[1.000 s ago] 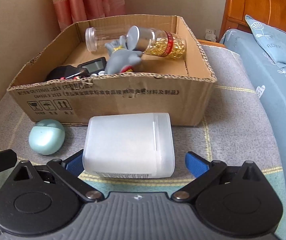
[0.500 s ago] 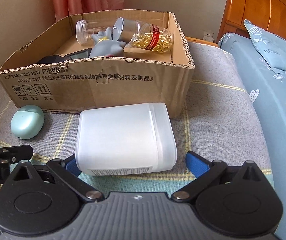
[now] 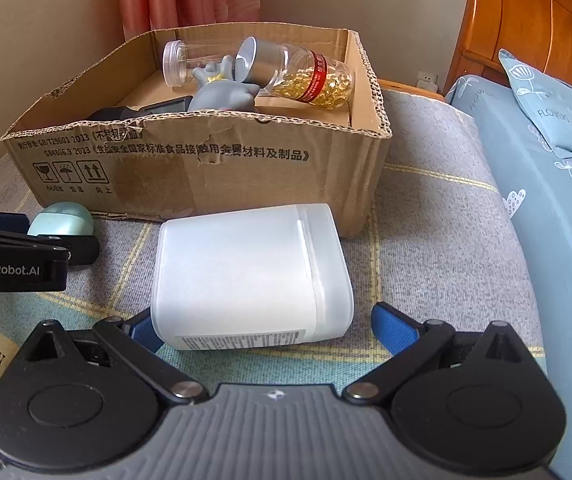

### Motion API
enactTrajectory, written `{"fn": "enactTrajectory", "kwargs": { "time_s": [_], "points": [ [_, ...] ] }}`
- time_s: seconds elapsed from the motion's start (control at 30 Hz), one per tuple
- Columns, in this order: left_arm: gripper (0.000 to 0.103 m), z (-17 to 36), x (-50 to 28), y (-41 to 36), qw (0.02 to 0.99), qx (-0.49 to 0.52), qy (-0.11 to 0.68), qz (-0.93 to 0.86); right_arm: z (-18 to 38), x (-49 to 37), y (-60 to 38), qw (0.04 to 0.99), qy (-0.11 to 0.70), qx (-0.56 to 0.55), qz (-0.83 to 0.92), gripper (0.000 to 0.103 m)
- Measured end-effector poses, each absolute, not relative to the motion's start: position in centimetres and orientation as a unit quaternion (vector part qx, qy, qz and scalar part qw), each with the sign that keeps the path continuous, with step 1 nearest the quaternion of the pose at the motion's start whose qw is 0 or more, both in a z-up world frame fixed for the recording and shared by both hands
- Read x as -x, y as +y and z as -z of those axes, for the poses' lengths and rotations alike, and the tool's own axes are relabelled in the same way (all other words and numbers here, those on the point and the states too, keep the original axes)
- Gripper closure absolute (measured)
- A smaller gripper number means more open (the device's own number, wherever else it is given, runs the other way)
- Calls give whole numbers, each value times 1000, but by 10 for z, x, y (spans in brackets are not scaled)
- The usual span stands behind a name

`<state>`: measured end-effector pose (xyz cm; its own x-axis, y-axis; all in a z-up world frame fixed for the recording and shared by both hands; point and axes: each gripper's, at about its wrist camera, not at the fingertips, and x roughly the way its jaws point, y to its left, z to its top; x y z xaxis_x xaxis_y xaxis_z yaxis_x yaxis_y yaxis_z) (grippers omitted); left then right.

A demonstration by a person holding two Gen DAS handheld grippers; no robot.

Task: Organize rigid objects
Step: 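Grasp the white plastic container with right gripper while left grasps the mint earbud case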

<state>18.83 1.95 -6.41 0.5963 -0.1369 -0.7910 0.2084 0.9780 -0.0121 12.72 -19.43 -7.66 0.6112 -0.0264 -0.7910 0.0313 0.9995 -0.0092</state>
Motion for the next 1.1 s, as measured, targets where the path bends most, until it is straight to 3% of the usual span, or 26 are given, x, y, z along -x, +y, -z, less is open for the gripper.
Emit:
{"fn": "enactTrajectory", "kwargs": {
  "time_s": [0.17,0.63,1.1],
  "points": [
    [43,62,-185,15,893,-47,434,109,77,-127,-194,898,441,-3,17,0],
    [42,61,-164,44,887,-53,444,112,76,-128,-193,897,442,1,16,0],
    [35,62,-172,34,887,-33,455,69,73,-152,-189,888,460,17,-15,0]
  ]
}}
